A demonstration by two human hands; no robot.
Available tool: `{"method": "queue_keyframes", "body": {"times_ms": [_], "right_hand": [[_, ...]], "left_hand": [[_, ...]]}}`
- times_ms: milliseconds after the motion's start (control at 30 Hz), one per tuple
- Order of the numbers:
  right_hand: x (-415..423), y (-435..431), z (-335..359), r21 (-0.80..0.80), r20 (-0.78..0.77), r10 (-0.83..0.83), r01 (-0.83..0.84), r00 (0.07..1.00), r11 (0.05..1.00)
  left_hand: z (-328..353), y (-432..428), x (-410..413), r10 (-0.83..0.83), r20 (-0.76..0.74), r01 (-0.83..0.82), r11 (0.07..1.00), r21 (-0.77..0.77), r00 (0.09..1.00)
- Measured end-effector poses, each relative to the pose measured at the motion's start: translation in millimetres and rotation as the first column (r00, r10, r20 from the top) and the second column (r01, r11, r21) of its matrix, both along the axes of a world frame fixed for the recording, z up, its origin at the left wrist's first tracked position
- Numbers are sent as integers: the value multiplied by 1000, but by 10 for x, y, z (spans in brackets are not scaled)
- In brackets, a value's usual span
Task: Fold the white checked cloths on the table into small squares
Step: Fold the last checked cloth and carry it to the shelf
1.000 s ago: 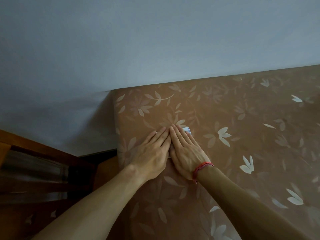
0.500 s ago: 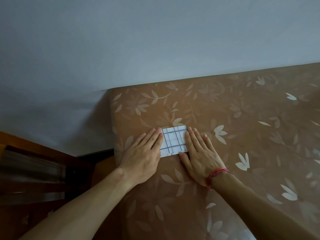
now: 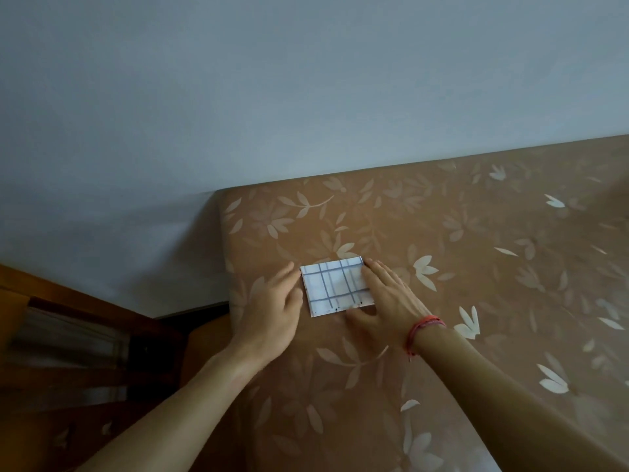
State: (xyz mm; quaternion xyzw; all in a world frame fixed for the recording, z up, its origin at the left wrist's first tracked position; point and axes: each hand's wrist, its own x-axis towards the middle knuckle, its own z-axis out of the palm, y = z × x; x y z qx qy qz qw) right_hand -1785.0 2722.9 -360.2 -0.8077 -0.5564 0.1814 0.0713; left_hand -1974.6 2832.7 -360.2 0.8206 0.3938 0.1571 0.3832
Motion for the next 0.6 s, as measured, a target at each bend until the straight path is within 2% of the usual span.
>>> {"method": "queue_keyframes", "body": {"times_ms": [33, 100, 167, 200, 267, 333, 433, 600], "right_hand": [[5, 25, 44, 41, -72, -27, 30, 997, 999], [-21, 59, 144, 157, -218, -173, 210, 961, 965], [-61, 98, 258, 174, -451, -334, 448, 828, 877], [-71, 109, 297, 119, -591, -398, 564, 702, 817], [-72, 116, 326, -4, -768, -465, 722, 441, 692], [-90, 111, 345, -51, -828, -470, 793, 307, 607], [-117, 112, 403, -111, -859, -470, 822, 203, 558], [-133, 138, 463, -161, -884, -447, 812, 134, 561]], "left_hand": [[83, -19, 42, 143, 84, -127, 977, -172, 986], [250, -58, 108, 385, 196, -214, 793, -571, 902], [331, -80, 149, 527, 211, -185, 600, -778, 823], [345, -89, 158, 574, 198, -165, 519, -839, 795], [348, -84, 179, 625, 168, -141, 413, -900, 763], [316, -65, 194, 662, 148, -140, 361, -922, 735], [295, -46, 220, 692, 117, -156, 319, -935, 712], [274, -53, 224, 703, 108, -148, 294, -944, 703]]}}
